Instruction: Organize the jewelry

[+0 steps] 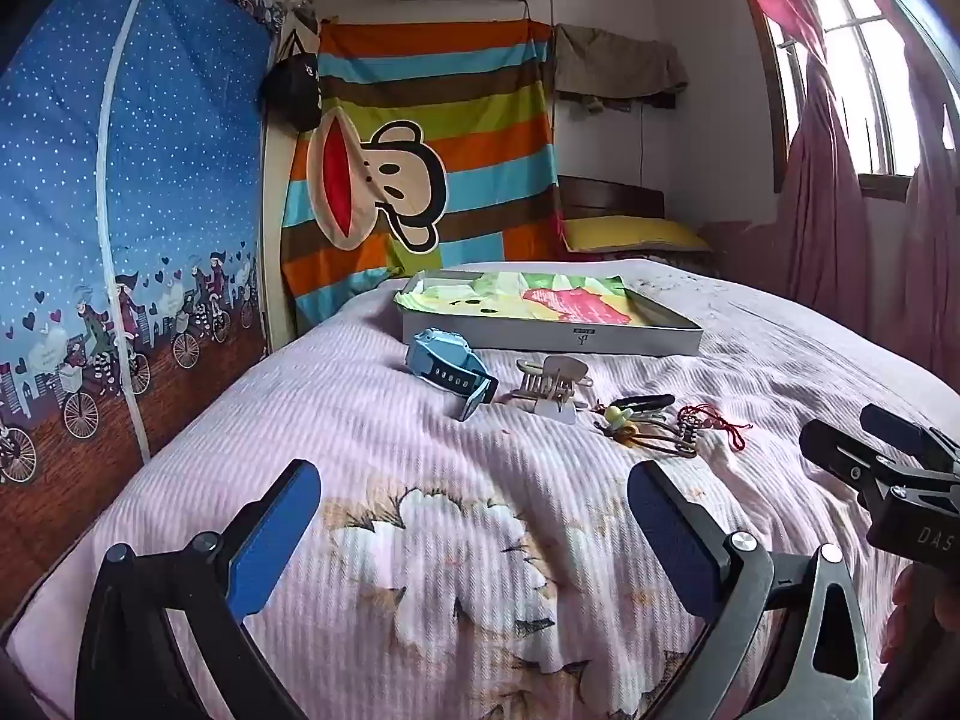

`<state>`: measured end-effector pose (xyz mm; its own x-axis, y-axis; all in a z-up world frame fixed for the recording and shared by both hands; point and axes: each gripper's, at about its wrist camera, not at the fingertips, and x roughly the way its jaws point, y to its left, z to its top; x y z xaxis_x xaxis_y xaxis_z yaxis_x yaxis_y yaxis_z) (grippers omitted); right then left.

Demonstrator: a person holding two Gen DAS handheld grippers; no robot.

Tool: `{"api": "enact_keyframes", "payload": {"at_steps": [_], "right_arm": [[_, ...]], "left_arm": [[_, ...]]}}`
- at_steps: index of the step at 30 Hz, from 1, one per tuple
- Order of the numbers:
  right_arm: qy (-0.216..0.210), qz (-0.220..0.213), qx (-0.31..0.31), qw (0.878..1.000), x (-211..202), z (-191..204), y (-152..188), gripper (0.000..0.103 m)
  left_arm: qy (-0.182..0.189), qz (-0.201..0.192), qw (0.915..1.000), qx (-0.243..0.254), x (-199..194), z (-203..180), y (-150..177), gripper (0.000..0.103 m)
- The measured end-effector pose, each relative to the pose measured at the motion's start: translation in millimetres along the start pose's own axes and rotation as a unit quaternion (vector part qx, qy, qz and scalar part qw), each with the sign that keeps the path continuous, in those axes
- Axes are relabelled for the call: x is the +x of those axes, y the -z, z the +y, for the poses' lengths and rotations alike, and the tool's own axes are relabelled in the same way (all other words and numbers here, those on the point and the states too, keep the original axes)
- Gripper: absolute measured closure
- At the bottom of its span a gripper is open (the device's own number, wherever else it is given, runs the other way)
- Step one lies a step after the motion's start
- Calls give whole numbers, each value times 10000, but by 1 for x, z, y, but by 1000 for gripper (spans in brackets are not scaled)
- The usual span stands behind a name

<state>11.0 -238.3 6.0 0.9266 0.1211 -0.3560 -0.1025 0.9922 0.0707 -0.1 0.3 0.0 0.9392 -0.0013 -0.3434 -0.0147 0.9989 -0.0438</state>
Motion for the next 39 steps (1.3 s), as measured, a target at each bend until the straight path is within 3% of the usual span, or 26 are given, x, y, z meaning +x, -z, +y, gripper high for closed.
{"api": "enact_keyframes", "payload": {"at_steps": [39], "right_arm": [[-32, -16, 19, 10000, -3, 3, 1, 1]], "left_arm": [[-2, -12, 10000, 10, -2, 1, -2, 0]]}}
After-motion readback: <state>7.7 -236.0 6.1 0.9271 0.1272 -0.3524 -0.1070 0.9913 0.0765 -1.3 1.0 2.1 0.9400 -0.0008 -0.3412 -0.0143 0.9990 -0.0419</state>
